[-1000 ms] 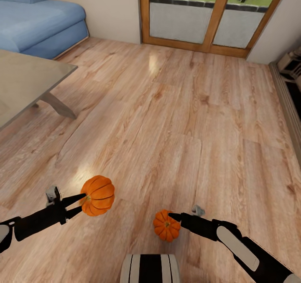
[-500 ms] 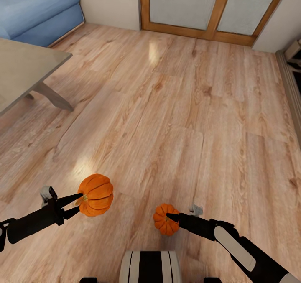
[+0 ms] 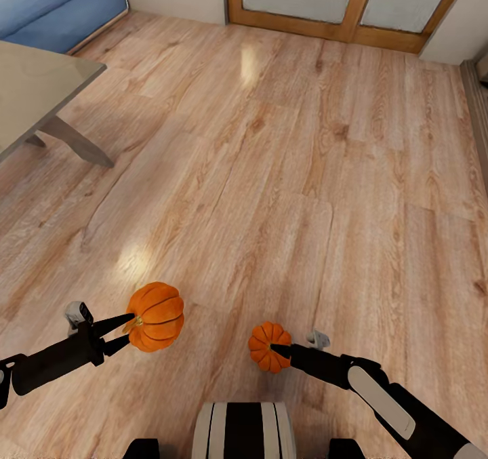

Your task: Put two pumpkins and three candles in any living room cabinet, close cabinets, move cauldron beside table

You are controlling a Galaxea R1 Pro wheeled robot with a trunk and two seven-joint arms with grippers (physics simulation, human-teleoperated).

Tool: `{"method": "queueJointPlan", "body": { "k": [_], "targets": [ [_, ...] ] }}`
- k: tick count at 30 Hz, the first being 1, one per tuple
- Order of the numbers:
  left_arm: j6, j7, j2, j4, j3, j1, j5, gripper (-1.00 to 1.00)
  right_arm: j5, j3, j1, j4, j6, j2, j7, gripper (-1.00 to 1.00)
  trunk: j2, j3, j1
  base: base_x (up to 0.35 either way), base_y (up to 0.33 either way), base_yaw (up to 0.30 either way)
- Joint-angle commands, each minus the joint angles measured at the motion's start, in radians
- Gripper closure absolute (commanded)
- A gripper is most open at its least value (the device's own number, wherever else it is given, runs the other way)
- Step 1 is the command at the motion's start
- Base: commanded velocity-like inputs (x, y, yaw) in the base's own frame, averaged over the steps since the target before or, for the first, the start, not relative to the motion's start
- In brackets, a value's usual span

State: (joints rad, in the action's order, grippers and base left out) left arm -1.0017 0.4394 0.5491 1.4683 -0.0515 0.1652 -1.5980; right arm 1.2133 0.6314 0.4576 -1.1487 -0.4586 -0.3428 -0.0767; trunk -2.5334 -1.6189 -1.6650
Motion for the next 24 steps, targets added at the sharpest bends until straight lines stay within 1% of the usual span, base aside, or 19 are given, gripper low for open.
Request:
{"method": "queueJointPlan", "body": {
  "k": [1,12,17,20,24],
  "targets": [
    [-0.005,0.006,0.000,0.000,-0.001,0.000,0.001,1.00,0.003,0.001,0.001,0.000,-0.001,-0.001,-0.002,-1.00,0.000,-0.004,0.000,0.000,0.000,0.000],
    [-0.005,0.006,0.000,0.000,0.001,0.000,0.001,1.00,0.005,-0.001,0.001,0.002,0.011,-0.002,-0.022,-1.00,-0.003,-0.047,-0.005,0.000,0.000,0.000],
    [-0.005,0.007,-0.001,0.002,0.010,0.000,0.001,1.00,0.010,0.000,0.001,0.027,0.059,-0.002,-0.028,-1.00,-0.004,-0.066,-0.007,0.000,0.000,0.000],
    [-0.004,0.007,-0.001,0.013,0.018,0.000,0.001,1.00,0.012,0.002,0.001,0.035,0.073,-0.003,-0.049,-1.00,-0.005,-0.078,-0.009,0.000,0.000,0.000],
    [-0.004,0.007,-0.002,0.016,0.020,0.000,0.001,1.00,0.014,-0.002,0.001,0.042,0.077,-0.006,-0.065,-1.00,-0.005,-0.078,-0.009,0.000,0.000,0.000]
  ]
}}
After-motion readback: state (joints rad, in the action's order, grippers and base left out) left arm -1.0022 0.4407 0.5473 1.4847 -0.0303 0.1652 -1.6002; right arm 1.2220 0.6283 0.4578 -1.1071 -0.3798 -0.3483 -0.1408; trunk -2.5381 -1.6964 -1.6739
